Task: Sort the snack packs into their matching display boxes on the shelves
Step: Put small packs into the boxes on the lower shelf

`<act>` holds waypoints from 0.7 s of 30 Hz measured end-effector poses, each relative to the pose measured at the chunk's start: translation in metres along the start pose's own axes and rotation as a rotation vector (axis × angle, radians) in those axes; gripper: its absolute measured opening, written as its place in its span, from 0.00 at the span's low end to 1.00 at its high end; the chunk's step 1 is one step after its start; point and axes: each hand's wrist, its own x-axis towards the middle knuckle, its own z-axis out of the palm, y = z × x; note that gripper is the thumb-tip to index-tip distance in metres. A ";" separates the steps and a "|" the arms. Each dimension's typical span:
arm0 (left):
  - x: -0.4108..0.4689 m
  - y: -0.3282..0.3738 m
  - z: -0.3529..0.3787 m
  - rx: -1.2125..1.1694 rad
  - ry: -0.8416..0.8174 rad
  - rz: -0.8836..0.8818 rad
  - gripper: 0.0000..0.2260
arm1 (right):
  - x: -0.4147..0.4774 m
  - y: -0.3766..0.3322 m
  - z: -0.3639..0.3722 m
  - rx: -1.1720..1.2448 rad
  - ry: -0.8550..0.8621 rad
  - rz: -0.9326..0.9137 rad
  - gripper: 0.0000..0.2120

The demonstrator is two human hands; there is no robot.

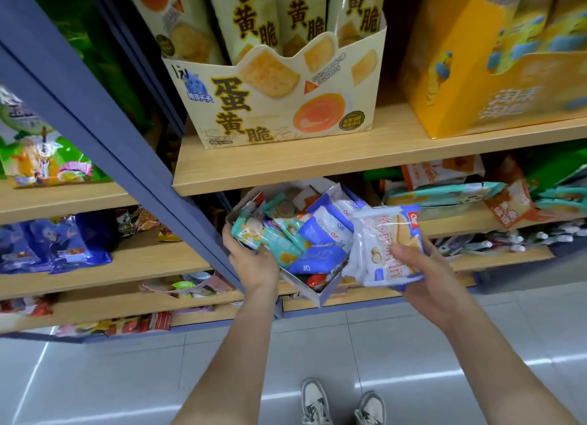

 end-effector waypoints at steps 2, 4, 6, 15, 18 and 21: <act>-0.005 -0.003 0.005 -0.052 0.041 -0.015 0.34 | -0.013 0.003 -0.010 0.036 -0.052 0.062 0.49; -0.008 -0.004 0.007 -0.105 0.054 -0.033 0.34 | -0.020 0.010 -0.014 0.035 -0.098 0.136 0.51; -0.012 -0.008 0.007 -0.153 0.062 -0.050 0.35 | -0.024 0.018 -0.008 0.016 -0.127 0.212 0.51; -0.039 -0.023 0.020 -0.363 0.148 -0.081 0.33 | 0.001 0.012 -0.003 -0.011 -0.120 0.230 0.40; -0.039 -0.019 0.022 -0.309 0.027 -0.134 0.35 | 0.015 0.000 -0.008 -0.060 -0.082 0.167 0.34; -0.032 -0.018 0.017 -0.159 -0.064 -0.161 0.36 | 0.023 -0.002 -0.005 -0.103 -0.047 0.093 0.35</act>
